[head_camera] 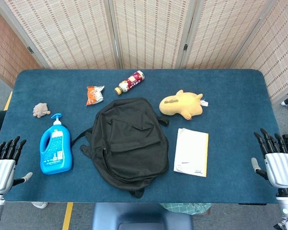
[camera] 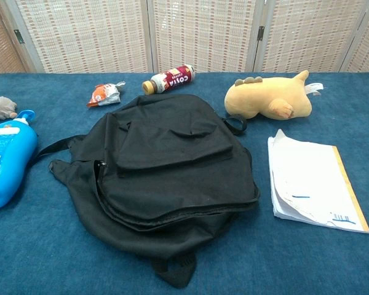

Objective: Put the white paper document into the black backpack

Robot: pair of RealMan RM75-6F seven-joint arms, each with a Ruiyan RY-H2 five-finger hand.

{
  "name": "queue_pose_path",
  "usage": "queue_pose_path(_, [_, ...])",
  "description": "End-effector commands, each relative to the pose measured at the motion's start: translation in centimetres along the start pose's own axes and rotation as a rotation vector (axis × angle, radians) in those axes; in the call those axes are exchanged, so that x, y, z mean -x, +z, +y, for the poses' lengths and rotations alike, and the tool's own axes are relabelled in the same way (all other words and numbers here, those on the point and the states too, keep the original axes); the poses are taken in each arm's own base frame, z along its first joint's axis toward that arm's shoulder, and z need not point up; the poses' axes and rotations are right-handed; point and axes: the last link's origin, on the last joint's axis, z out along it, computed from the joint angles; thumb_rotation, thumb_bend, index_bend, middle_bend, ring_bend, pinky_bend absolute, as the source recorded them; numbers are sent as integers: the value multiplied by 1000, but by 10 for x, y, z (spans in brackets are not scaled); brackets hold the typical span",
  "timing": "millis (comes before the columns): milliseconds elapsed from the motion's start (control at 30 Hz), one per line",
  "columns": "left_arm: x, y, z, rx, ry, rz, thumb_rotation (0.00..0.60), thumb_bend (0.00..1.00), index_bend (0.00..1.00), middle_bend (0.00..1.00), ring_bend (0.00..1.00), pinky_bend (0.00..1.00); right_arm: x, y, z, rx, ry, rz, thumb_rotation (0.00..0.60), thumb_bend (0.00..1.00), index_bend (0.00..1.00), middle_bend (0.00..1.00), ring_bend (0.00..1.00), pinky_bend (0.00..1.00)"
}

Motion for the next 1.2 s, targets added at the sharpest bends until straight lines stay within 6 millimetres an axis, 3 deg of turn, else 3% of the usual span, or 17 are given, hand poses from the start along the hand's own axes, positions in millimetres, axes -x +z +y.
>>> queue_pose_path(33, [1, 0, 1, 3, 0, -1, 600, 135, 33, 12, 16, 0, 0, 0, -1, -4, 6, -3, 600, 464, 0, 43, 120, 33])
queue_pose_path(567, [0, -2, 2, 11, -11, 12, 600, 135, 39, 15, 24, 0, 8, 3, -10, -84, -7, -38, 600, 455, 0, 69, 142, 45])
queue_pose_path(1000, [-1, -5, 1, 5, -16, 6, 600, 135, 39, 15, 24, 0, 59, 24, -33, -232, -85, -141, 600, 454, 13, 106, 149, 63])
queue_pose_path(1200, [0, -7, 1, -1, -14, -2, 600, 135, 39, 15, 24, 0, 85, 31, -40, -282, -110, -164, 600, 455, 16, 106, 113, 15])
